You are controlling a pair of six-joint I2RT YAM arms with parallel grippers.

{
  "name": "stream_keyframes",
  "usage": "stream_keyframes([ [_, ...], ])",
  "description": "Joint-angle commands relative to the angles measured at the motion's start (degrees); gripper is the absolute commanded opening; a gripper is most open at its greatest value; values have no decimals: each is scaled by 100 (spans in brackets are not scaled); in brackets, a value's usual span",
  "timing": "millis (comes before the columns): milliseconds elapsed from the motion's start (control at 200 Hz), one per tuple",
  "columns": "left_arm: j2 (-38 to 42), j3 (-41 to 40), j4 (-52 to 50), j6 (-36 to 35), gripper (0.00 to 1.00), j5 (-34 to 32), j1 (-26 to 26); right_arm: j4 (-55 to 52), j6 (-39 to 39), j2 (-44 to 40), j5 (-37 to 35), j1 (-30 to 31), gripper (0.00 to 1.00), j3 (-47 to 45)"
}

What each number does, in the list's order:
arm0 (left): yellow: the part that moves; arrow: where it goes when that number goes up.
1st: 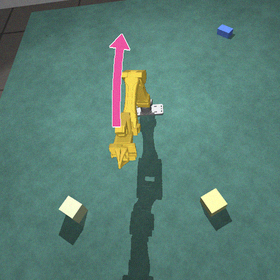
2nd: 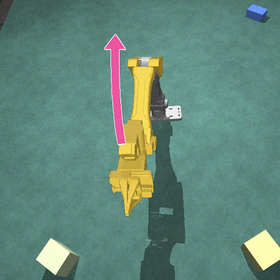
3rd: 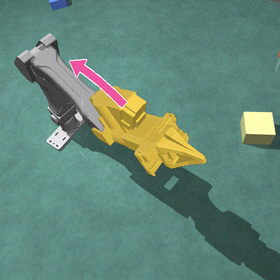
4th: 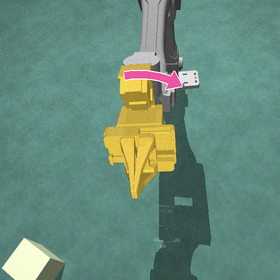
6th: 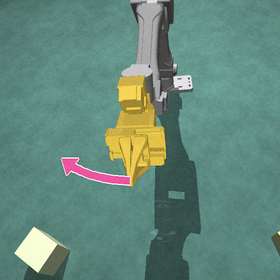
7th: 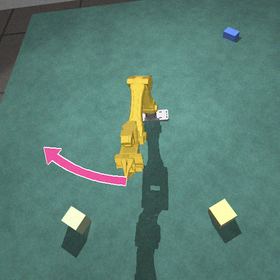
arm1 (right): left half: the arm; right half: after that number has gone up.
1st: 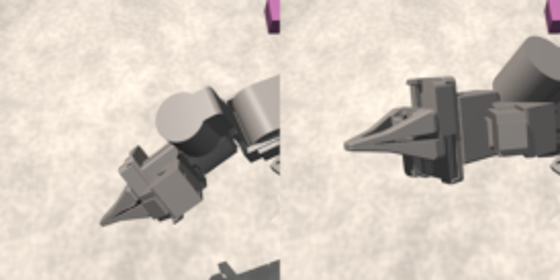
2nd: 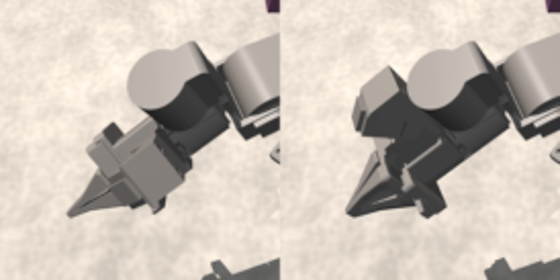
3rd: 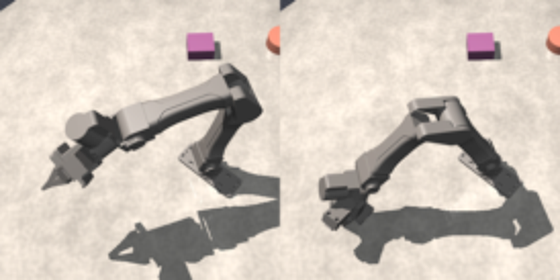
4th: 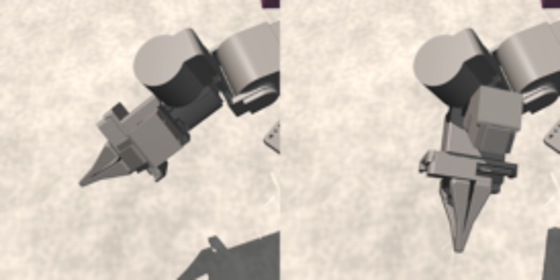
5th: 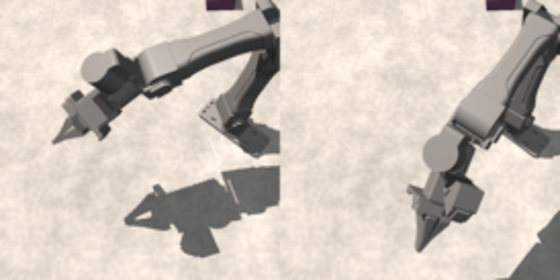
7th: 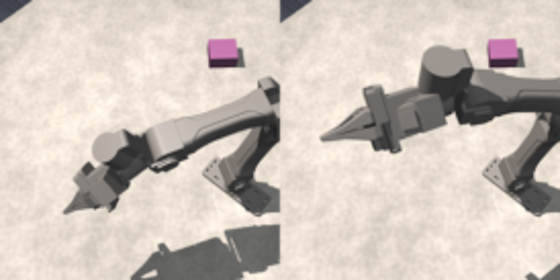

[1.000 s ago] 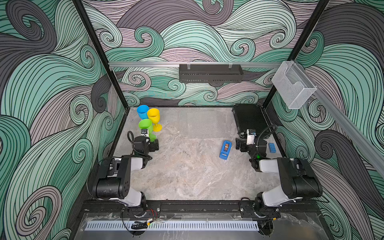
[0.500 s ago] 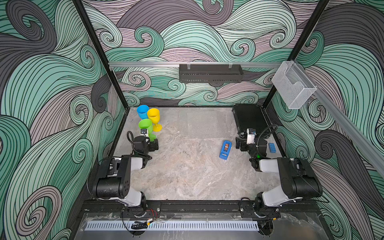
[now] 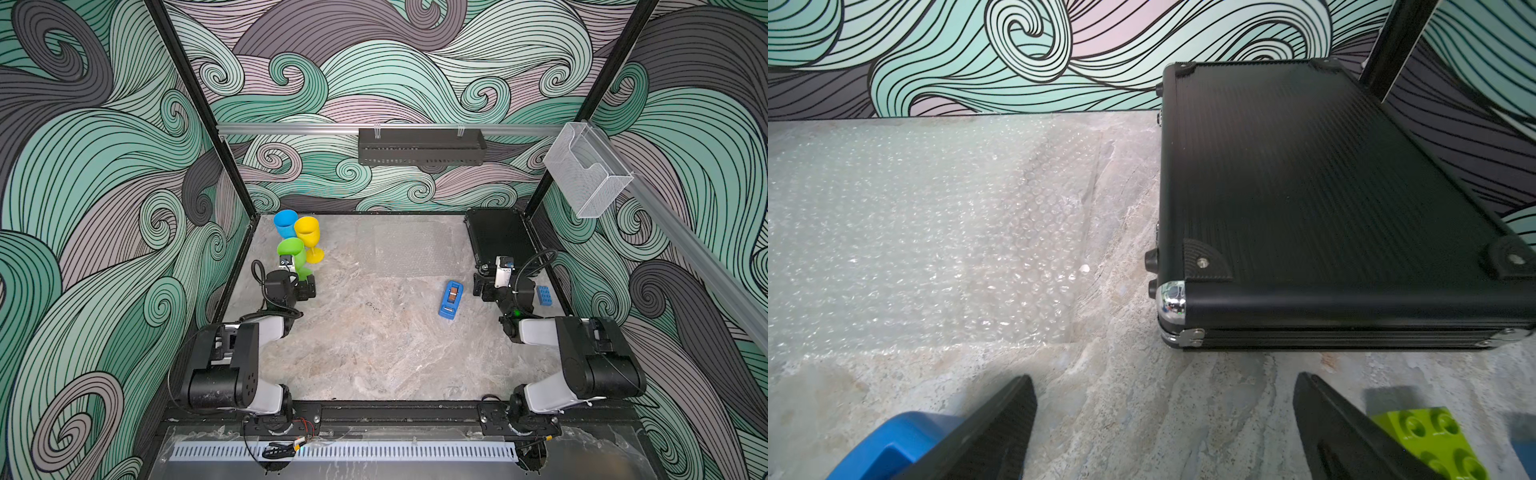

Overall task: Wrap wine glasses in bubble wrap
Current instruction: Pick up the bubble wrap from the bubble wrap.

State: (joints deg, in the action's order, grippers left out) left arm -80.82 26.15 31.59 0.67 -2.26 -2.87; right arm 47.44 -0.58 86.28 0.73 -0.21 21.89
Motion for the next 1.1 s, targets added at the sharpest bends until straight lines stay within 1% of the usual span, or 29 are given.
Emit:
stream_keyframes([
  [0,540,118,-561,-218,99,236,-33,-39,77,-596,-592,124,100,-148],
  [75,1086,103,-1292,-257,99,253,-38,-894,237,-1215,-798,256,100,-56],
  [160,1798,31,-2050,-396,99,401,-38,-2289,798,-2042,-962,267,100,202],
  [215,2329,13,-2523,-615,99,663,-38,-2931,1144,-2477,-852,252,100,350],
  [245,2614,34,-2799,-806,99,859,-38,-3282,1462,-2673,-837,249,100,429],
  [275,2884,69,-3053,-980,99,1056,-38,-3712,1959,-2860,-952,249,100,525],
  [325,3297,156,-3489,-1069,99,1330,-38,-4410,2824,-3091,-1200,226,100,682],
  [350,3463,214,-3687,-1101,98,1417,-38,-4634,2968,-3143,-1083,196,100,785],
  [390,3737,386,-4132,-1104,99,1492,-38,-4776,2821,-3123,-588,171,99,961],
  [430,3928,628,-4615,-1128,99,1554,-38,-5002,2718,-2973,-202,170,100,1235],
  [465,4000,854,-5009,-1130,99,1602,-38,-5368,2676,-2767,-42,196,100,1602],
  [580,3997,1688,-6189,-1044,99,1661,-36,-6905,2451,-1911,250,341,100,2974],
  [646,4056,1947,-6528,-780,99,1585,-53,-7377,2312,-1494,309,529,98,3494],
  [706,4169,1949,-6571,-626,99,1864,-224,-7583,2148,-1091,414,697,94,3875],
  [751,4192,1922,-6561,-512,98,2020,-322,-7783,2017,-769,426,820,92,4176],
  [781,4216,1872,-6540,-461,99,2057,-351,-7913,1915,-523,485,881,88,4402],
  [916,4269,1451,-6309,-567,98,2252,-318,-8494,1602,547,624,1080,78,5349],
  [986,4211,1373,-6221,-523,99,2401,-319,-8759,1543,1076,695,1123,72,5784],
  [1096,4221,1298,-6121,-556,99,2475,-267,-8952,1552,1729,743,1149,68,6292],
])
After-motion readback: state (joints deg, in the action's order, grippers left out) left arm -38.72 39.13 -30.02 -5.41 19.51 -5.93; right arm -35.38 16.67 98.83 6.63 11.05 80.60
